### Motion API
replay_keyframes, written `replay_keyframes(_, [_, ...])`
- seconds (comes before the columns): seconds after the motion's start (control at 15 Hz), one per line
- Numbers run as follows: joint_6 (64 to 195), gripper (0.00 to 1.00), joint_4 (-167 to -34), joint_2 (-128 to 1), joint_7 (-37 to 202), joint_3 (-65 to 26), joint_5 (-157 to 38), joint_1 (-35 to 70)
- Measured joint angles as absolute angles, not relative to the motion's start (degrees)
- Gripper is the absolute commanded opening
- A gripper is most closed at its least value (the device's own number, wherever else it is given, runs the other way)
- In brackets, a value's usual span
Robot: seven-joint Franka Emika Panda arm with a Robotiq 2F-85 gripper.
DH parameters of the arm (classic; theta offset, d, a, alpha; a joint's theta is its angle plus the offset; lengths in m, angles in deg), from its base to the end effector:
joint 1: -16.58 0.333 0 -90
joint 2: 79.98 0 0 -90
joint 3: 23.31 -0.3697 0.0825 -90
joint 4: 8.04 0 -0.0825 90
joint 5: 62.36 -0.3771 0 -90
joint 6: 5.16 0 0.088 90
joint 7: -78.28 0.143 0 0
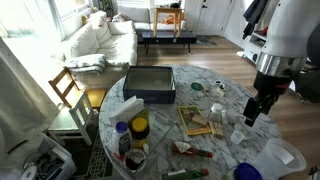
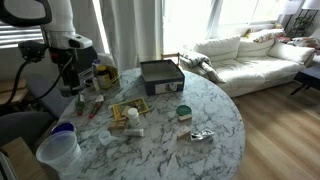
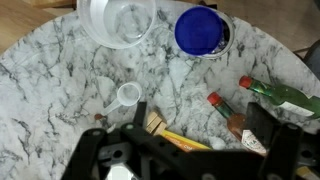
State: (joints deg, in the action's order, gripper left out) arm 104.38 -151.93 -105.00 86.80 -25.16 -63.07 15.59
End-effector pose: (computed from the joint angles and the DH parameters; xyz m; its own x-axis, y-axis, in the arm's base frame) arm 0.3521 0.0070 0.4376 0.9767 -0.1427 -0.1601 -0.1403 -0.9898 0.0268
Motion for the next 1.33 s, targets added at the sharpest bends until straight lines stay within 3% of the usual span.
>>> replay_keyframes(0.27, [106.00,1.00,-152.06,-104.80,93.06,-26.00,-62.11,14.82])
replay_keyframes(0.8, [121.00,1.00,-159.10,-100.85,121.74,-31.90,-62.13,13.35])
replay_keyframes(1.33, [123.94,1.00,-161.29,-97.76,137.15,-33.75,-62.15,13.33])
